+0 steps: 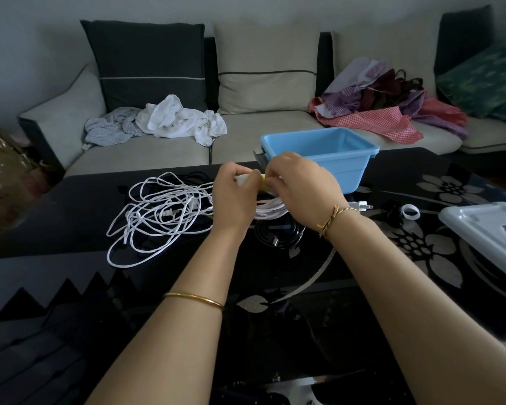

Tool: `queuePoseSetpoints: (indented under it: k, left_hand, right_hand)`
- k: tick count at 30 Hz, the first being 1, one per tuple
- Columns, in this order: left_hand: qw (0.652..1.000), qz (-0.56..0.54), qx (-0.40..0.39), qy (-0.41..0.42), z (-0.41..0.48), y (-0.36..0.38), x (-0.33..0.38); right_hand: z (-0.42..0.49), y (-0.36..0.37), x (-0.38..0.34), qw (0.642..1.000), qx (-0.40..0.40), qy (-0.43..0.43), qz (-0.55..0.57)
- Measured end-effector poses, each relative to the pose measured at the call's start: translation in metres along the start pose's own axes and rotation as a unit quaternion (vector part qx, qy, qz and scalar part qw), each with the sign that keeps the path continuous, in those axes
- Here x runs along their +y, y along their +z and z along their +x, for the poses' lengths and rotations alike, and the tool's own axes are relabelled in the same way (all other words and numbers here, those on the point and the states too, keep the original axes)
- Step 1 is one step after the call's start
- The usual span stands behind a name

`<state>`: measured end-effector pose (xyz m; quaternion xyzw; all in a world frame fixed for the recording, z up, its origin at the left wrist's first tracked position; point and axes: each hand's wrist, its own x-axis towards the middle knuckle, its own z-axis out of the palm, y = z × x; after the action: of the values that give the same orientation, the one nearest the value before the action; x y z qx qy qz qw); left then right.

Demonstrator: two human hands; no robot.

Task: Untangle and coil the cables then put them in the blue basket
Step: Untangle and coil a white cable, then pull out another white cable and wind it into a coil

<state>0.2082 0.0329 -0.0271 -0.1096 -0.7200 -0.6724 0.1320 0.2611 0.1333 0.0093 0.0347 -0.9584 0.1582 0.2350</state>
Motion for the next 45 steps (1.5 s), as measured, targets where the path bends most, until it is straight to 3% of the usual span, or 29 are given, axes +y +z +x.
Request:
queuePoseSetpoints:
  k: [8, 12, 17, 22, 26, 32, 36, 40, 42, 45]
  left_hand:
    - [0.997, -0.06, -0.053, -0.017, -0.006, 0.002, 0.001]
    - [0.994, -0.067, -0.08, -0.027, -0.008, -0.001, -0.003]
    - [0.99, -0.106, -0.086, -0.04, -0.006, 0.0, 0.0]
    - [0.984, -0.12, -0.129, -0.042, -0.007, 0.002, 0.0]
    - [0.982, -0.109, -0.149, -0.032, -0.009, 0.004, 0.003]
    - [0.986, -0.068, -0.152, -0.021, -0.009, 0.005, 0.002]
    - [0.987, -0.078, -0.118, -0.081, -0.005, 0.006, -0.01]
    - [0.985, -0.095, -0.061, -0.132, 0.0, 0.005, -0.026]
    - [0.983, -0.096, -0.048, -0.148, 0.003, 0.004, -0.03]
    - [0.975, -0.091, -0.095, -0.18, 0.009, 0.0, -0.034]
  right_hand:
    - [0.004, 0.004, 0.007, 0.996, 0.068, -0.006, -0.054]
    - [0.008, 0.011, 0.013, 0.996, 0.05, -0.015, -0.078]
    - [0.012, 0.011, 0.017, 0.987, 0.044, 0.035, 0.152]
    - [0.009, 0.009, 0.029, 0.929, 0.023, 0.128, 0.348]
    - [0.001, 0.005, 0.041, 0.823, -0.011, 0.208, 0.529]
    - [-0.005, 0.009, 0.037, 0.762, -0.019, 0.262, 0.592]
    - [-0.001, 0.017, 0.035, 0.728, 0.005, 0.322, 0.606]
    - [-0.006, 0.014, 0.041, 0.776, -0.106, 0.347, 0.516]
    - [-0.007, 0.017, 0.042, 0.799, -0.094, 0.328, 0.495]
    - [0.0, 0.023, 0.04, 0.813, -0.047, 0.324, 0.481]
